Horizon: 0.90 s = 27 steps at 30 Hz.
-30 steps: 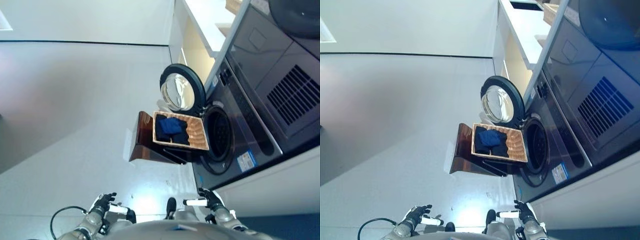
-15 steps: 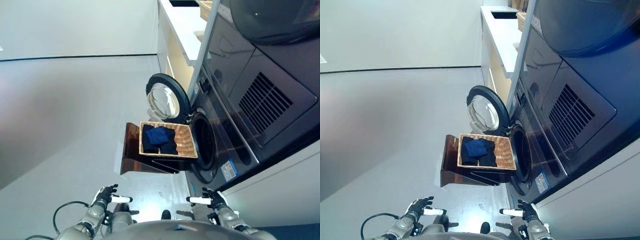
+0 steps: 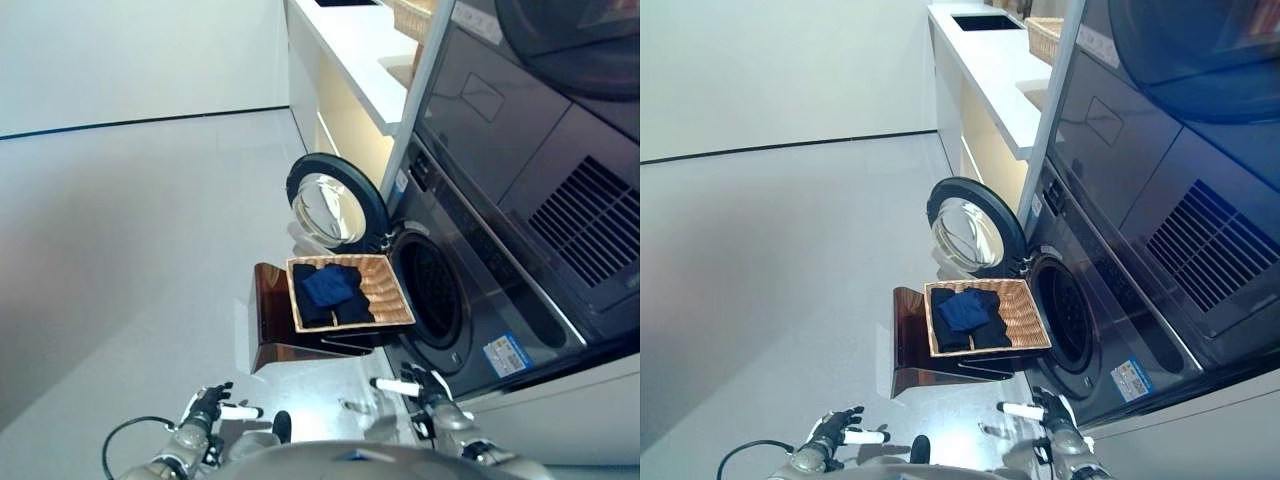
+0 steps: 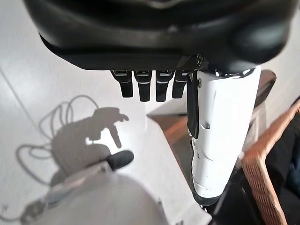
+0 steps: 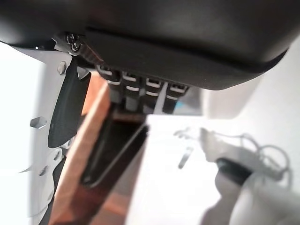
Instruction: Pick up the clothes and place them into the washing machine
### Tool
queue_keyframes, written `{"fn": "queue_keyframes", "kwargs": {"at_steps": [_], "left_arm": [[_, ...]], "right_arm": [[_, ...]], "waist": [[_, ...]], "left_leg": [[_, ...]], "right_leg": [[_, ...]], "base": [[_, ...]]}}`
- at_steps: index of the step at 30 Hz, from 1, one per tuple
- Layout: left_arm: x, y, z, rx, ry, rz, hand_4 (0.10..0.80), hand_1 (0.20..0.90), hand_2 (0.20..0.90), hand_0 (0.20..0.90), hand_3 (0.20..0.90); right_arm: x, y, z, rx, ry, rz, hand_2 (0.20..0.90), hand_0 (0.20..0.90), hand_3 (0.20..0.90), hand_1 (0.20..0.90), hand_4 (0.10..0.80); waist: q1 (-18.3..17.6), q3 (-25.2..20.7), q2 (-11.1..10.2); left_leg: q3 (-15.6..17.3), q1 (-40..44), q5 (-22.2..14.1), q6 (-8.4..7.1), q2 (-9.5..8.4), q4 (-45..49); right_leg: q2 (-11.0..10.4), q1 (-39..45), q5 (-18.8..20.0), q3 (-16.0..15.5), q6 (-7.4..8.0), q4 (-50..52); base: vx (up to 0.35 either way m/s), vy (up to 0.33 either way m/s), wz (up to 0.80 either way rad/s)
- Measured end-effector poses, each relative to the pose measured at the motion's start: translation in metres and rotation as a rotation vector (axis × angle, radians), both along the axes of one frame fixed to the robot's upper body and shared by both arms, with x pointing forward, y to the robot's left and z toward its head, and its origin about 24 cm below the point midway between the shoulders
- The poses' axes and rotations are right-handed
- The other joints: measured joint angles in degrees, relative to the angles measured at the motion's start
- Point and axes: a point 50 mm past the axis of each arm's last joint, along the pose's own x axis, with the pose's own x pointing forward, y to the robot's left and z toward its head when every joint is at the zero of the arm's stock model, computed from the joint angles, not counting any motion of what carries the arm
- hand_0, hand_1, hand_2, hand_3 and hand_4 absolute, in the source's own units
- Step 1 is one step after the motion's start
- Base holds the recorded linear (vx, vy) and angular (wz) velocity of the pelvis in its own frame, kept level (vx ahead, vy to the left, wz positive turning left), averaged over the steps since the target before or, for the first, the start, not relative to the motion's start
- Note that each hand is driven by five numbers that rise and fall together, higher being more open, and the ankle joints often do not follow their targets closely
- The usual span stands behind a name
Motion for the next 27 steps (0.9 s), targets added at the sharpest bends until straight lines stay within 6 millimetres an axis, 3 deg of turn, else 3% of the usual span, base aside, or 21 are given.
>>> {"fn": "queue_keyframes", "kwargs": {"at_steps": [2, 3, 4, 5, 7, 8, 11, 15, 16, 27], "left_arm": [[0.002, 0.002, 0.001, 0.004, -0.008, -0.008, 0.800, 0.900, 0.900, 0.900, 0.900], [0.003, 0.003, 0.002, 0.007, -0.016, -0.010, 0.800, 0.900, 0.900, 0.900, 0.900], [0.003, 0.004, 0.002, 0.008, -0.020, -0.003, 0.800, 0.900, 0.900, 0.900, 0.900], [0.005, 0.002, 0.003, 0.004, -0.029, -0.002, 0.800, 0.900, 0.900, 0.900, 0.900], [0.007, 0.007, 0.005, 0.020, -0.052, 0.016, 0.800, 0.900, 0.900, 0.900, 0.900], [0.014, 0.004, 0.007, 0.018, -0.087, 0.019, 0.800, 0.900, 0.900, 0.900, 0.900], [0.025, -0.013, 0.010, -0.033, -0.170, 0.013, 0.800, 0.900, 0.900, 0.900, 0.900], [0.034, -0.020, 0.014, -0.049, -0.220, -0.006, 0.800, 0.900, 0.900, 0.900, 0.900], [0.045, -0.023, 0.018, -0.057, -0.247, -0.004, 0.800, 0.900, 0.900, 0.900, 0.900], [0.077, -0.021, 0.035, -0.072, -0.387, 0.073, 0.800, 0.900, 0.900, 0.900, 0.900]], "right_arm": [[0.023, 0.008, 0.010, -0.053, -0.065, 0.130, 0.900, 0.900, 0.900, 0.900, 0.800], [0.032, 0.012, 0.014, -0.090, -0.092, 0.200, 0.900, 0.900, 0.900, 0.900, 0.800], [0.038, 0.014, 0.017, -0.131, -0.110, 0.260, 0.900, 0.900, 0.900, 0.900, 0.800], [0.044, 0.019, 0.020, -0.174, -0.127, 0.331, 0.900, 0.900, 0.900, 0.900, 0.800], [0.056, 0.025, 0.026, -0.286, -0.153, 0.489, 0.900, 0.900, 0.900, 0.900, 0.800], [0.059, 0.026, 0.029, -0.367, -0.172, 0.571, 0.900, 0.900, 0.900, 0.900, 0.800], [0.068, 0.014, 0.035, -0.470, -0.187, 0.640, 0.900, 0.900, 0.900, 0.900, 0.800], [0.121, 0.013, 0.073, -0.630, -0.304, 0.718, 0.900, 0.900, 0.900, 0.900, 0.800], [0.145, 0.014, 0.095, -0.686, -0.387, 0.708, 0.900, 0.900, 0.900, 0.900, 0.800], [0.196, 0.045, 0.155, -0.873, -0.629, 0.819, 0.900, 0.900, 0.900, 0.900, 0.800]], "waist": [[-0.27, 1.53, 0.52], [-0.43, 2.21, 0.21], [-0.27, 2.30, -0.20], [0.02, 3.12, -0.66], [-0.06, 3.60, -2.06], [-0.40, 4.20, -2.90], [0.70, 5.63, -1.25], [1.28, 7.04, 1.27], [1.20, 8.45, 1.76], [3.21, 14.75, 1.14]], "left_leg": [[-0.39, 1.08, -0.12, 0.12, 0.24, -0.34], [-0.24, 1.64, -0.12, 0.06, 0.21, -0.76], [-0.13, 1.56, 0.17, 0.39, 0.17, -0.87], [-0.86, 1.69, -0.13, -0.04, 0.06, -0.82], [-0.96, 0.92, -0.29, -0.72, -0.23, -0.50], [-2.75, -0.93, -0.14, -2.39, -0.45, 0.99], [-3.87, -4.32, -0.05, -3.73, 1.12, 3.01], [-3.29, -13.75, 0.21, -4.54, 1.81, 5.89], [-3.27, -17.03, 0.40, -4.72, 1.87, 6.68], [-3.26, -19.42, 0.81, -4.58, 1.65, 6.81]], "right_leg": [[-0.90, -1.46, 0.34, -0.74, 0.71, 3.25], [-1.93, -1.28, -0.94, -2.96, -0.41, 1.98], [-2.70, -0.23, -0.82, -5.67, -0.95, -1.89], [-3.30, 0.56, -0.58, -6.74, -0.50, -7.19], [-3.33, 1.83, 0.55, -6.68, -0.25, -14.49], [-3.53, 2.95, 5.16, -8.10, -0.27, -18.56], [-1.88, 2.25, 6.92, -10.98, -2.17, -19.94], [-0.88, -6.65, 7.91, -10.89, -3.64, -17.94], [-0.84, -10.07, 8.03, -10.75, -4.04, -16.93], [-1.34, -13.24, 7.93, -9.94, -3.99, -15.27]], "base": [[0.177, -0.031, -0.07], [0.186, -0.108, -0.06], [0.199, -0.157, 0.03], [0.185, -0.190, 0.07], [-0.001, -0.095, 0.31], [-0.116, -0.036, 0.66], [-0.194, -0.004, 0.47], [-0.149, 0.028, -0.03], [0.000, 0.000, 0.00], [-0.002, -0.003, 0.00]]}}
